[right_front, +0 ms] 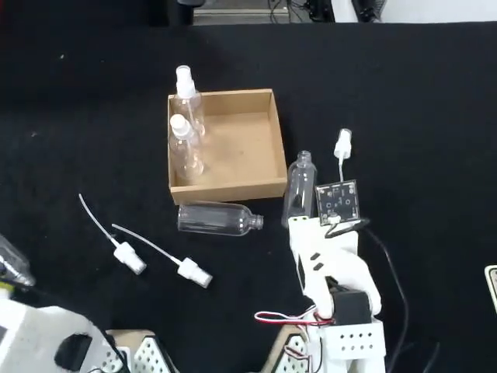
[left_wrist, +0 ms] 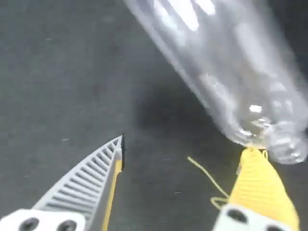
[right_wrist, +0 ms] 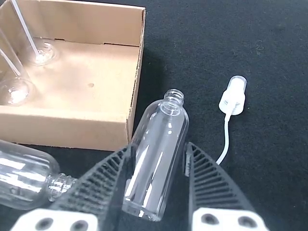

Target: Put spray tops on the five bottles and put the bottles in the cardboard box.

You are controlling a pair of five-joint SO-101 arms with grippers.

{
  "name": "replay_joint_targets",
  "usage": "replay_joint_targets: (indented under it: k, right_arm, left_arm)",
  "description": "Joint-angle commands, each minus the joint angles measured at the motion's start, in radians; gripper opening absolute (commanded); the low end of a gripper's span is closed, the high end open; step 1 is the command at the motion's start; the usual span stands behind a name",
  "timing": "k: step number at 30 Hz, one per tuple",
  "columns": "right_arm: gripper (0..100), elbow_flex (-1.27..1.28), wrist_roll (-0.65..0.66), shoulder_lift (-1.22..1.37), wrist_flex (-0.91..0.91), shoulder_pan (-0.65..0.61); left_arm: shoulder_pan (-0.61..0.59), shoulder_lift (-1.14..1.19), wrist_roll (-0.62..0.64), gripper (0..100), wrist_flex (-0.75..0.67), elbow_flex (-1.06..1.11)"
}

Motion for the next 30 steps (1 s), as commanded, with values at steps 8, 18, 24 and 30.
replay_joint_targets:
  k: [8,18,24,30]
  right_arm:
    - [14.5,-0.007,0.003,-0.094,-0.005,0.014]
    - [14.5,-0.007,0.003,-0.093,-0.005,0.015]
    - [14.5,-0.007,0.003,-0.091,-0.005,0.015]
    - [14.5,-0.007,0.003,-0.093,-0.005,0.015]
  left_arm:
    - [0.308,-0.310,0.390,36,-0.008,0.199]
    - [0.367,-0.523,0.327,36,-0.009,0.136]
    - [0.364,-0.374,0.235,36,0.058,-0.022]
    - [0.328,-0.190,-0.020,36,0.292,-0.254]
